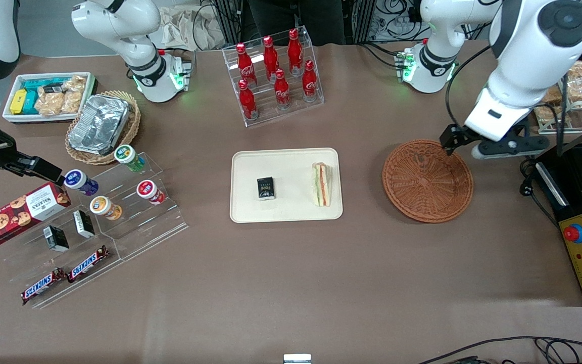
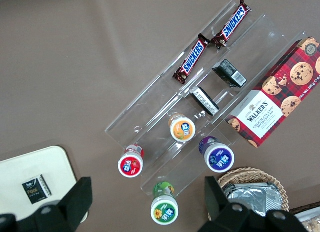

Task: Place sandwich from basket to tray

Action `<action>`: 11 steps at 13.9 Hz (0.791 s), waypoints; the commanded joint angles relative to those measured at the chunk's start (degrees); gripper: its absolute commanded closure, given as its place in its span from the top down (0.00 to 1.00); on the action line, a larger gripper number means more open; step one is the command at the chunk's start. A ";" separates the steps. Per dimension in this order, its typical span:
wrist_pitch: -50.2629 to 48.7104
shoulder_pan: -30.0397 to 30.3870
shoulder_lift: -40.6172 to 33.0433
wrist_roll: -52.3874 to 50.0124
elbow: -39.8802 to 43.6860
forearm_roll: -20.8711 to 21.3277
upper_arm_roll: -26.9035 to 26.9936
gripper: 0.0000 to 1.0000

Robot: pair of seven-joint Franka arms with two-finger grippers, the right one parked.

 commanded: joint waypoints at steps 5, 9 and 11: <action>0.16 -2.70 -4.91 5.23 -1.67 -2.97 5.75 0.99; 0.86 -2.88 -3.07 7.00 -0.70 -6.04 7.52 0.99; 1.48 -2.88 1.22 7.09 2.36 -5.78 7.52 0.99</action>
